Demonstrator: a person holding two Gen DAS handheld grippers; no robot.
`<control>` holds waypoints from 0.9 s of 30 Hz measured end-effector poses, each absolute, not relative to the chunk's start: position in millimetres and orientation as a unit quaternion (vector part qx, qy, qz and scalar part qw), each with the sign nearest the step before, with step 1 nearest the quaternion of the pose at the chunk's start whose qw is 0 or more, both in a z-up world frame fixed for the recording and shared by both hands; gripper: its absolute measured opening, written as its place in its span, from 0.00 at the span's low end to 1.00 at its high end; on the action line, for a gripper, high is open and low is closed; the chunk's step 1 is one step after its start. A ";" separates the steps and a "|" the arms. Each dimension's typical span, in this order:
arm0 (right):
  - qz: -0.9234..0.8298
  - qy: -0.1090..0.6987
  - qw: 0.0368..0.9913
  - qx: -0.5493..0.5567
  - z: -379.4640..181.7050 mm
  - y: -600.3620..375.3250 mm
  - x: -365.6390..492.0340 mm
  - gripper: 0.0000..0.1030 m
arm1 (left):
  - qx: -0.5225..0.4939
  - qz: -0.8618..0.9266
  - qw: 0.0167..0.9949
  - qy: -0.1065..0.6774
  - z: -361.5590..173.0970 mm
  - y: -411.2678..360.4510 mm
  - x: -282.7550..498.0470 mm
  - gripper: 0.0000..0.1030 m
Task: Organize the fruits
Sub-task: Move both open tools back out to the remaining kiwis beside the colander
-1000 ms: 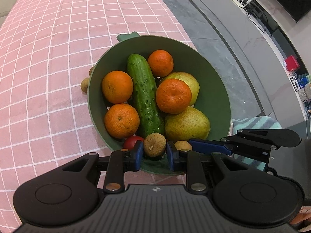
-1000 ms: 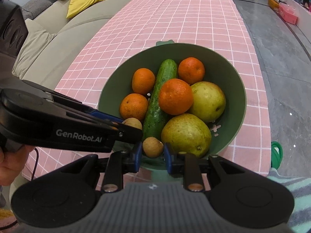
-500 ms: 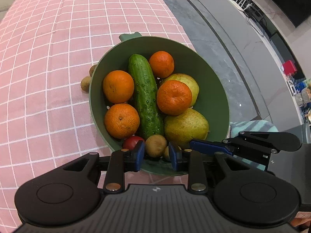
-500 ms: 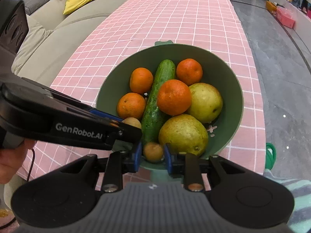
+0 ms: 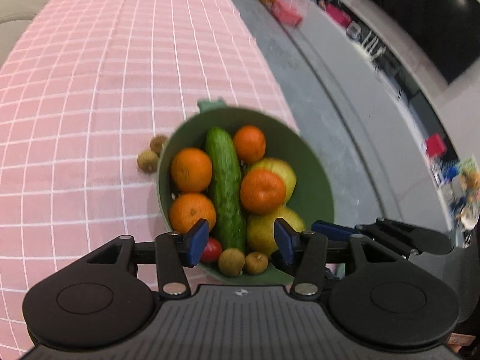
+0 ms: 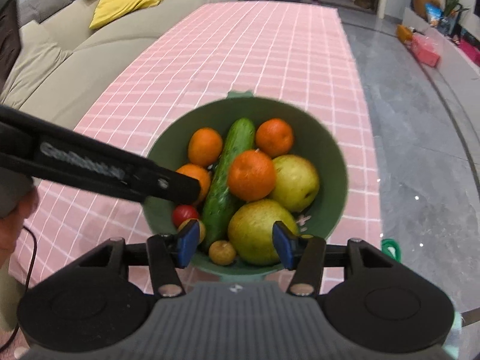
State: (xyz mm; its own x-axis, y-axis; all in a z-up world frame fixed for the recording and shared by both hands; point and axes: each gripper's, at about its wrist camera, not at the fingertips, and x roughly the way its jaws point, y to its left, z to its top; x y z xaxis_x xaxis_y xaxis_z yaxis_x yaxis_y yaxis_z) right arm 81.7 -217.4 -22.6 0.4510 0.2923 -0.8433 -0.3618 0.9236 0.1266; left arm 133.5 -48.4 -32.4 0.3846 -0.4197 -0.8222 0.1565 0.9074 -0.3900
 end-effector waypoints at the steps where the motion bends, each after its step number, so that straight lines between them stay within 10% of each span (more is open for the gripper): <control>1: 0.188 0.481 0.855 -0.035 -19.9 -218.5 81.8 0.50 | -0.126 -0.173 0.828 0.518 -28.3 -46.3 133.0 0.57; 27: 0.252 0.423 0.870 -0.038 36.0 -173.0 140.5 0.55 | -0.172 -0.051 0.890 0.420 4.8 46.4 144.9 0.57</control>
